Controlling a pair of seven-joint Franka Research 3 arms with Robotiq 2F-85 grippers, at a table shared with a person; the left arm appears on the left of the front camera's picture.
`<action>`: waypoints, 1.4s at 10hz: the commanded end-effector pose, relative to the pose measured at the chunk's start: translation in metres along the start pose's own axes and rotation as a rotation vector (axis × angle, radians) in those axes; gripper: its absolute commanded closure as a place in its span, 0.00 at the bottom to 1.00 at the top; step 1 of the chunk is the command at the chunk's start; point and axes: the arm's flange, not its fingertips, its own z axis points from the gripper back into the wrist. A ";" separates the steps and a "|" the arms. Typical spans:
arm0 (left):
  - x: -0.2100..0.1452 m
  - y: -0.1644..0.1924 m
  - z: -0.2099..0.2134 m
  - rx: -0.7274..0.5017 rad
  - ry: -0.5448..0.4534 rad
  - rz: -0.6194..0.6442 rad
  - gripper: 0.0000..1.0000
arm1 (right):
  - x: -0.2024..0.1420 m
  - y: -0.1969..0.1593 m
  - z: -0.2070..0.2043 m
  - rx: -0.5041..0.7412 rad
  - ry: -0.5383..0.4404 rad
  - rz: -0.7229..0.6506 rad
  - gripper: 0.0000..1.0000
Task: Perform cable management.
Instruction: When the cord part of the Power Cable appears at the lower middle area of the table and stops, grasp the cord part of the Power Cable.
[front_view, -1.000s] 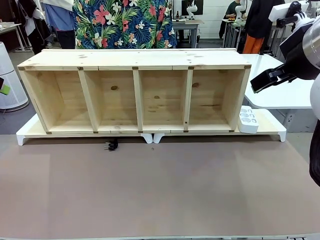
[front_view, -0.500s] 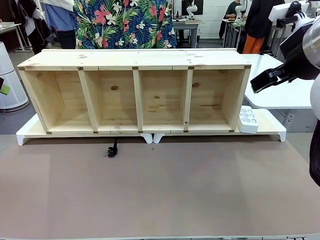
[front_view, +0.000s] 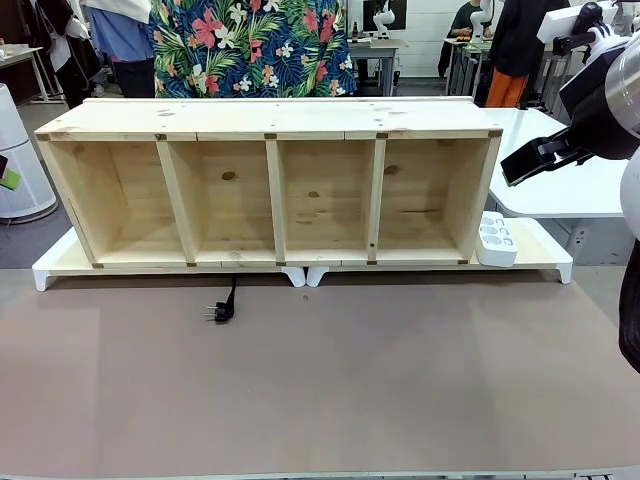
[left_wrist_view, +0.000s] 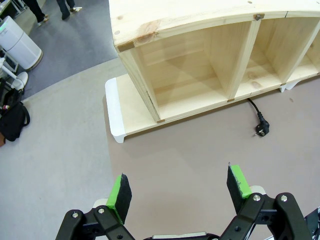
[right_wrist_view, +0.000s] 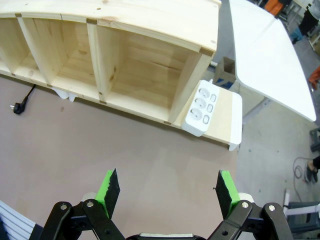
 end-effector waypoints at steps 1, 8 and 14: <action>-0.001 0.001 0.000 -0.002 0.005 0.004 0.00 | 0.000 0.000 -0.001 0.000 0.002 -0.002 0.00; -0.001 0.001 0.000 -0.002 0.005 0.004 0.00 | 0.000 0.000 -0.001 0.000 0.002 -0.002 0.00; -0.001 0.001 0.000 -0.002 0.005 0.004 0.00 | 0.000 0.000 0.000 0.000 0.000 0.000 0.00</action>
